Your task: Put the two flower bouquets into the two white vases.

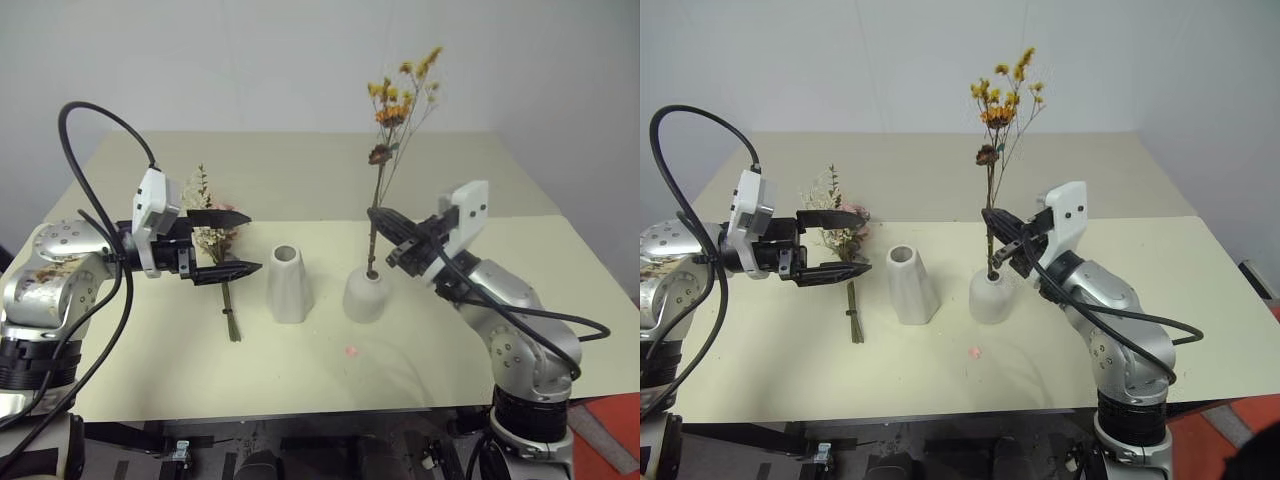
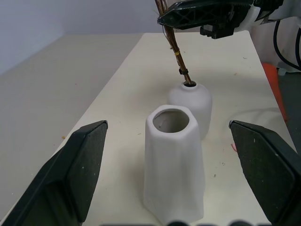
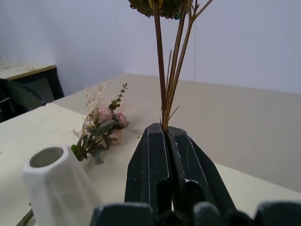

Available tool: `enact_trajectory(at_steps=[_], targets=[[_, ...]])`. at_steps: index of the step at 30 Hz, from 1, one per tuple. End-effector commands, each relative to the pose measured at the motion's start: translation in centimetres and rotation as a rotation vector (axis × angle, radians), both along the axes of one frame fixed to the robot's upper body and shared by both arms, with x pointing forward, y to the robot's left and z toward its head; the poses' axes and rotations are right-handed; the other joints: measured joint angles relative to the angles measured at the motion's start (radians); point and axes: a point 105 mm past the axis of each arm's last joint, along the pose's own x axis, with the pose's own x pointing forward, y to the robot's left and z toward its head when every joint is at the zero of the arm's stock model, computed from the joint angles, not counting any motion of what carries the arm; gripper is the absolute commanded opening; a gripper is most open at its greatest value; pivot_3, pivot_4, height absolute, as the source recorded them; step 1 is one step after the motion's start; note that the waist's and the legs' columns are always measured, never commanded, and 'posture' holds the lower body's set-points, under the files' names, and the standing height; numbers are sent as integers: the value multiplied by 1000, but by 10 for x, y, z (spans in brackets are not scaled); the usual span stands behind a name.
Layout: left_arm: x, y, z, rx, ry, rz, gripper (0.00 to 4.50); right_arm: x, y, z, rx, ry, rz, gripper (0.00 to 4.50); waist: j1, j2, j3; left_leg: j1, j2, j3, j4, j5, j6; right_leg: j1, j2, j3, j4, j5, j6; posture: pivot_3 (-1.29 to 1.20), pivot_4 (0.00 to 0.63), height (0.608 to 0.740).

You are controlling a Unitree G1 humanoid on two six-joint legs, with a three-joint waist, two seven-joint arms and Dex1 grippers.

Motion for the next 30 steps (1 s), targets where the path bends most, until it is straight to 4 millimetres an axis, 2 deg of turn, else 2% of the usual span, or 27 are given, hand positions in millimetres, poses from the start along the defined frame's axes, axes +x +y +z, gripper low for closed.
enact_trajectory(at_steps=[1, 7, 11, 20, 23, 27, 30], targets=[[-2, 0, 10, 11, -44, -8, 4500, -8, -2, 12, 7, -73, 5, 42, 0, 0, 0, 0, 0, 0, 0, 0, 0, 0, 0, 0, 0, 0, 0, 0, 150, 740], [-2, 0, 10, 12, -46, -7, 4500, -7, -1, 8, 4, -63, 10, 42, -1, 0, 0, 0, 0, 0, 0, 0, 0, 0, 0, 0, 0, 0, 0, 0, 150, 740], [-1, 0, 10, 14, -50, -2, 4500, -5, 1, -6, 2, -27, 11, 42, 0, 0, 0, 0, 0, 0, 0, 0, 0, 0, 0, 0, 0, 0, 0, 0, 150, 740], [-2, 0, 12, 16, -55, 0, 4500, 1, 1, -21, -1, 0, -5, 42, 0, 0, 0, 0, 0, 0, 0, 0, 0, 0, 0, 0, 0, 0, 0, 0, 150, 740], [-2, 1, 13, 18, -59, 7, 4500, 0, -3, -28, -10, 5, -17, 798, 0, 0, 0, 0, 0, 0, 0, 0, 0, 0, 0, 0, 0, 0, 0, 0, 150, 740], [0, 5, 13, 16, -61, 39, 4500, -5, -13, -33, -24, 6, -35, 2140, 1, 0, 0, 0, 0, 0, 0, 0, 0, 0, 0, 0, 0, 0, 0, 0, 150, 740], [8, 14, 10, 22, -38, 135, 4500, -12, -25, -32, -44, -1, -47, 3225, 2, 0, 0, 0, 0, 0, 0, 0, 0, 0, 0, 0, 0, 0, 0, 0, 150, 740]])
